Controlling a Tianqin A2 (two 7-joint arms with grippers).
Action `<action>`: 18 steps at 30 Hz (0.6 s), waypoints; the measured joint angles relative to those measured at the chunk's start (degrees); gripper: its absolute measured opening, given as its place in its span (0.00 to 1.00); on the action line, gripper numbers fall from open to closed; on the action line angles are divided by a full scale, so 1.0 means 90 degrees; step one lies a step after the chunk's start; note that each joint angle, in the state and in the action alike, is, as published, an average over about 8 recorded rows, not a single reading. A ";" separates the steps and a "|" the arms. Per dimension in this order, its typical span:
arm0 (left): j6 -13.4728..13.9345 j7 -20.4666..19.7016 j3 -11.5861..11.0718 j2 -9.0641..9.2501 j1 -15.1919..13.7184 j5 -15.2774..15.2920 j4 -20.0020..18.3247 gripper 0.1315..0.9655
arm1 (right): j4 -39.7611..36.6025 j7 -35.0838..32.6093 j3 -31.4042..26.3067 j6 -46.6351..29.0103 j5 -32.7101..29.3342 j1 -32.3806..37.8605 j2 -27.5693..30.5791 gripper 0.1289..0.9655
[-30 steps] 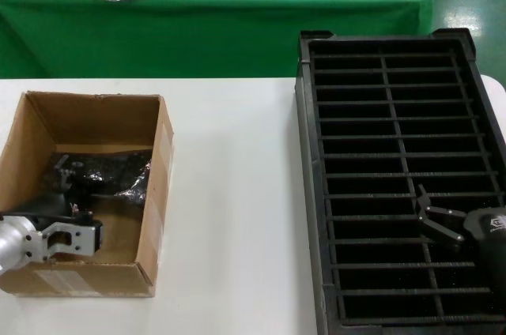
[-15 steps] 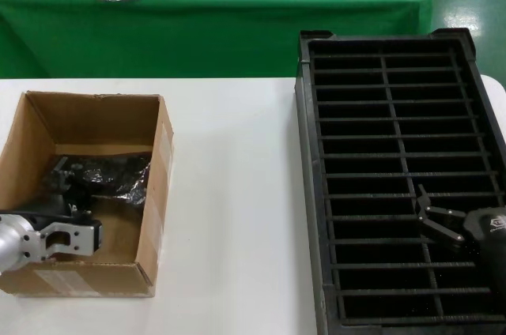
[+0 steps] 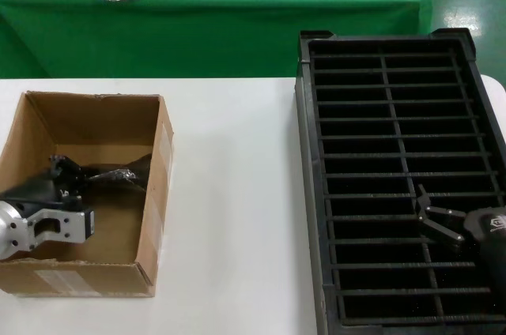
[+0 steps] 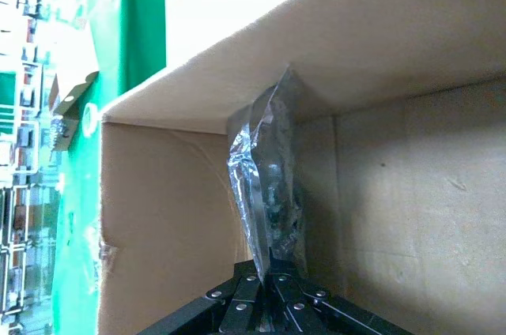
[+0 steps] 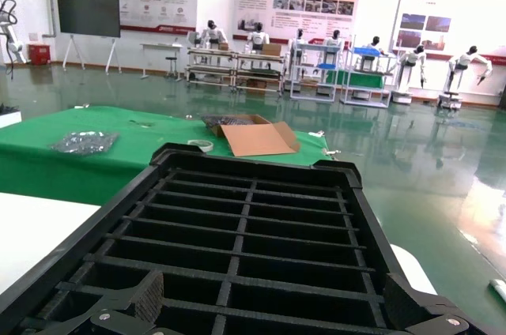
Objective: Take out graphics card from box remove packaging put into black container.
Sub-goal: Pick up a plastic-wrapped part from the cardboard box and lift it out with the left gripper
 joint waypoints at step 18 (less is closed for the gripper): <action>0.0236 -0.1042 -0.1076 -0.0379 0.0809 0.0831 -0.2119 0.01 | 0.0000 0.0000 0.0000 0.0000 0.0000 0.0000 0.0000 1.00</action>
